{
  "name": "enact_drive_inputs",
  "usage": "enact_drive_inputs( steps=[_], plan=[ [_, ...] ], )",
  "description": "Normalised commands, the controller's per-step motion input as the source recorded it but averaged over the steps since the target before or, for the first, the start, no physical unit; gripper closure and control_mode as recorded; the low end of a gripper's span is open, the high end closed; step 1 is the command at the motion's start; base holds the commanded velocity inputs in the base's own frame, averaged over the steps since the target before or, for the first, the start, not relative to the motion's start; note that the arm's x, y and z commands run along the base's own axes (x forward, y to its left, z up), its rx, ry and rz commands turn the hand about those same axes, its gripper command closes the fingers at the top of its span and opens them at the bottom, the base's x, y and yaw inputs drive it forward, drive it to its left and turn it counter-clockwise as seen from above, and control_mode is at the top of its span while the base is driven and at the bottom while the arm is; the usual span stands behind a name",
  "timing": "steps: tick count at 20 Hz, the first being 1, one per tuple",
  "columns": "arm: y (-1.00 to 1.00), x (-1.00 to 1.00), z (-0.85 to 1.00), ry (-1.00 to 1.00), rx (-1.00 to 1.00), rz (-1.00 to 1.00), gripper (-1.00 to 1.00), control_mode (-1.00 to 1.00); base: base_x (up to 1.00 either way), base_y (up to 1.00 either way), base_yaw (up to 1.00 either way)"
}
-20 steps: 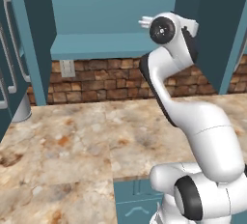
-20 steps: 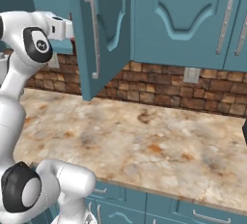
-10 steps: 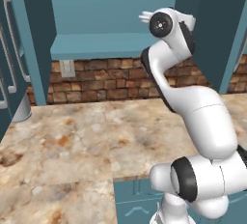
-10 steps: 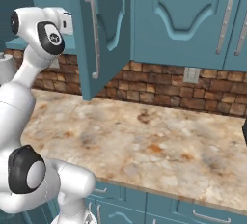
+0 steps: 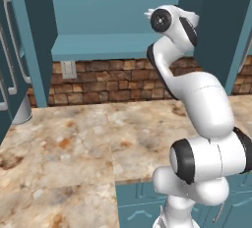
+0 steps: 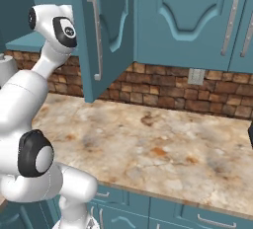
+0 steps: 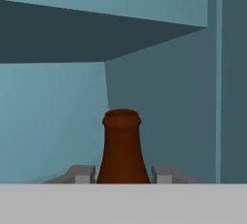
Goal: Sort all alcoholic drinks to one cabinet, and non-alcoholic drinks to the other.
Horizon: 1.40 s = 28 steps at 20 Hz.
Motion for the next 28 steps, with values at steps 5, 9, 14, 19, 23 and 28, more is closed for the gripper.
enact_drive_inputs(
  steps=[5,9,14,19,23,28],
  plan=[
    [-0.16,0.33,0.00,0.00,0.00,-0.09,1.00,-1.00,0.00,0.00,0.00],
    [-0.16,0.15,0.00,0.00,0.00,-0.08,1.00,-1.00,0.00,0.00,0.00],
    [-0.18,0.02,-0.12,0.00,0.00,-0.07,1.00,-1.00,0.00,0.00,0.00],
    [-0.10,0.12,-0.20,0.00,0.00,-0.03,1.00,-1.00,0.00,0.00,0.00],
    [-0.01,0.27,-0.12,0.00,0.00,0.00,1.00,-1.00,0.00,0.00,0.00],
    [0.00,0.34,-0.09,0.00,0.00,0.00,1.00,-1.00,0.00,0.00,0.00]
  ],
)
